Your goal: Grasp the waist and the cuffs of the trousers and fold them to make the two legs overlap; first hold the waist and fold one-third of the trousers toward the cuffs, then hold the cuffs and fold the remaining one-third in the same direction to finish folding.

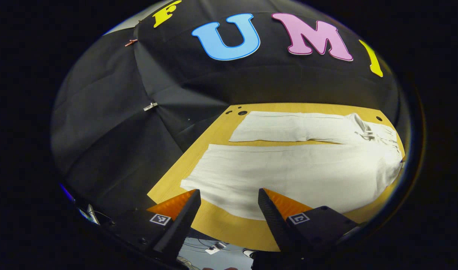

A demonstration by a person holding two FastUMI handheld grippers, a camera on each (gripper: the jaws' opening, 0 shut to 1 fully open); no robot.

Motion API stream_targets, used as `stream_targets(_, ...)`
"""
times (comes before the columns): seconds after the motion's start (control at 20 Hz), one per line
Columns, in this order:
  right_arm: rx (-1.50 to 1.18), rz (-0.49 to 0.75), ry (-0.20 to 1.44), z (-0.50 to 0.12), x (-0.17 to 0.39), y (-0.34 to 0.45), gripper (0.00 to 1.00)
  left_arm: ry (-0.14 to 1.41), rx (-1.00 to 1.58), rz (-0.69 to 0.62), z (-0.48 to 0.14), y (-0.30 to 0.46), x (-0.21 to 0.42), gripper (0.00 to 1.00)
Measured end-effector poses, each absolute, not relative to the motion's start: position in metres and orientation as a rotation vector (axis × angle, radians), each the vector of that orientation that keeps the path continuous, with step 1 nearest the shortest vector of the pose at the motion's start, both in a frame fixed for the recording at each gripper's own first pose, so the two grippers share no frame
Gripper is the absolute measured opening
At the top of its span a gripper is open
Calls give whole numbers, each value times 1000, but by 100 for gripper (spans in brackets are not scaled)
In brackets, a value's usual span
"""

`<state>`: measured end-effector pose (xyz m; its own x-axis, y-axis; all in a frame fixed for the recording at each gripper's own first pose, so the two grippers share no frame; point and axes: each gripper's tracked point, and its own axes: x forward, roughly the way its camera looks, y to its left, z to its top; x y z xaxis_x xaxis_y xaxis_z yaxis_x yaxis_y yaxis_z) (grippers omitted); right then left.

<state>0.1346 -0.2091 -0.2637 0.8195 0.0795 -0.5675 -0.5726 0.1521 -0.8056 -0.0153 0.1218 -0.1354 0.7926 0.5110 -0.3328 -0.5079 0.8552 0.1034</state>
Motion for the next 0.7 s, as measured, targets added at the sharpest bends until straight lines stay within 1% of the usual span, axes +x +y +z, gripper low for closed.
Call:
stream_targets(0.05,-1341,496,446,-263,136,-207,34,372,-7,551,-142,123,-16,98)
stream_targets(0.1,-1334,502,449,-262,137,-207,27,386,-17,557,-148,126,-15,98)
stream_targets(0.15,-1317,510,449,-263,139,-208,24,397,-13,562,-155,131,-16,98)
stream_targets(0.2,-1296,528,454,-261,138,-198,24,405,7,564,-161,137,-15,98)
stream_targets(0.25,-1276,545,468,-263,139,-207,18,417,38,546,-167,144,-14,98)
stream_targets(0.3,-1263,557,486,-263,138,-208,18,430,93,507,-172,147,-10,98)
stream_targets(0.4,-1261,570,504,-264,141,-208,17,457,283,419,-177,157,-4,98)
stream_targets(0.5,-1239,579,529,-265,142,-208,8,473,444,340,-186,167,-1,96)
stream_targets(0.55,-1220,585,547,-262,139,-207,6,489,506,304,-193,175,0,96)
stream_targets(0.7,-1236,618,559,-262,139,-207,6,553,668,259,-219,207,-2,96)
